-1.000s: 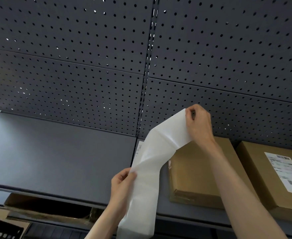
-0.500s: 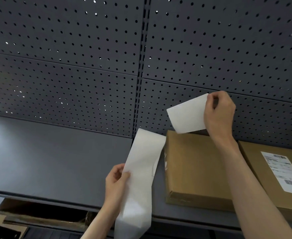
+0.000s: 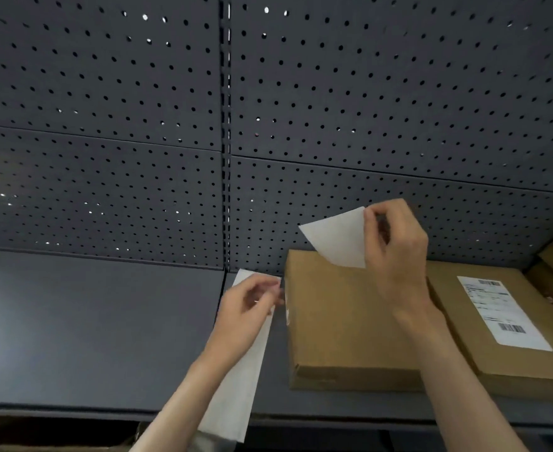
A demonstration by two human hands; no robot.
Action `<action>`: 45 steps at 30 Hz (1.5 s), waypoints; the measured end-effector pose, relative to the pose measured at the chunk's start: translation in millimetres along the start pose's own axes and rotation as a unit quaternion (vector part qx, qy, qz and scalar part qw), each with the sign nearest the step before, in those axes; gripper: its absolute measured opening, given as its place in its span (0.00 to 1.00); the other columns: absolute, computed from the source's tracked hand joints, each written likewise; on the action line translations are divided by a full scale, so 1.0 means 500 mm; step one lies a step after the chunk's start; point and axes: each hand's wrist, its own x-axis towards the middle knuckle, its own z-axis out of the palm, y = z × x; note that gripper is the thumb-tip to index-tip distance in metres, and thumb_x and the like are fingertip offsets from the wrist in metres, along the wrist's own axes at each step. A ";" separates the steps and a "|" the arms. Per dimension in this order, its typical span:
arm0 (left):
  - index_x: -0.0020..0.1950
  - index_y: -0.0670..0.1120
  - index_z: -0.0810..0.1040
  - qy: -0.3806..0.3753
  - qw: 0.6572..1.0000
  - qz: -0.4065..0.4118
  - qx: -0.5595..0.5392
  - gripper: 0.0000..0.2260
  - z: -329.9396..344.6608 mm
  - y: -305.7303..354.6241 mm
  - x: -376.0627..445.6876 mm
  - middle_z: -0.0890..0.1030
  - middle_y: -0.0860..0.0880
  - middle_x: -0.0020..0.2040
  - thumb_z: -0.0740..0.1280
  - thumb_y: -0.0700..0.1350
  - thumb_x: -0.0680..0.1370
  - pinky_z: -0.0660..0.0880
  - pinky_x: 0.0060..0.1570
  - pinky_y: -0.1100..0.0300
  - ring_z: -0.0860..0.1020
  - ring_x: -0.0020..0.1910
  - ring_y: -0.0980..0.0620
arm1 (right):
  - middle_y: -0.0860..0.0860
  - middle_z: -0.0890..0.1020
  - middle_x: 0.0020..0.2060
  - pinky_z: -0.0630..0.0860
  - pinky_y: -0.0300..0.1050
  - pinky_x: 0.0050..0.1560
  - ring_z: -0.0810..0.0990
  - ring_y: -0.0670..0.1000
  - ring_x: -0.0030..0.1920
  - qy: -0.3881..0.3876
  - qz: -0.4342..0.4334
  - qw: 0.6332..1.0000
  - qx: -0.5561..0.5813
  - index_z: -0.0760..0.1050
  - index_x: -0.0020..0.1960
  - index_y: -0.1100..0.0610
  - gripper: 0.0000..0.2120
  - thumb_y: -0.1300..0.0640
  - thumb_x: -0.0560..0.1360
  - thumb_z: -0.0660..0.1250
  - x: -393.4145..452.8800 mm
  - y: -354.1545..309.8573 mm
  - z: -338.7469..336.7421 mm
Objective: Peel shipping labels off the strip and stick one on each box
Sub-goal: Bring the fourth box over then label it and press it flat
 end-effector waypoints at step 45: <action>0.46 0.44 0.87 -0.071 0.995 -0.007 0.065 0.07 0.220 0.020 0.163 0.88 0.48 0.44 0.71 0.45 0.79 0.79 0.52 0.58 0.84 0.47 0.47 | 0.53 0.87 0.34 0.80 0.36 0.36 0.80 0.45 0.29 -0.329 0.477 0.792 0.191 0.85 0.44 0.61 0.06 0.62 0.70 0.80 -0.160 0.178 -0.132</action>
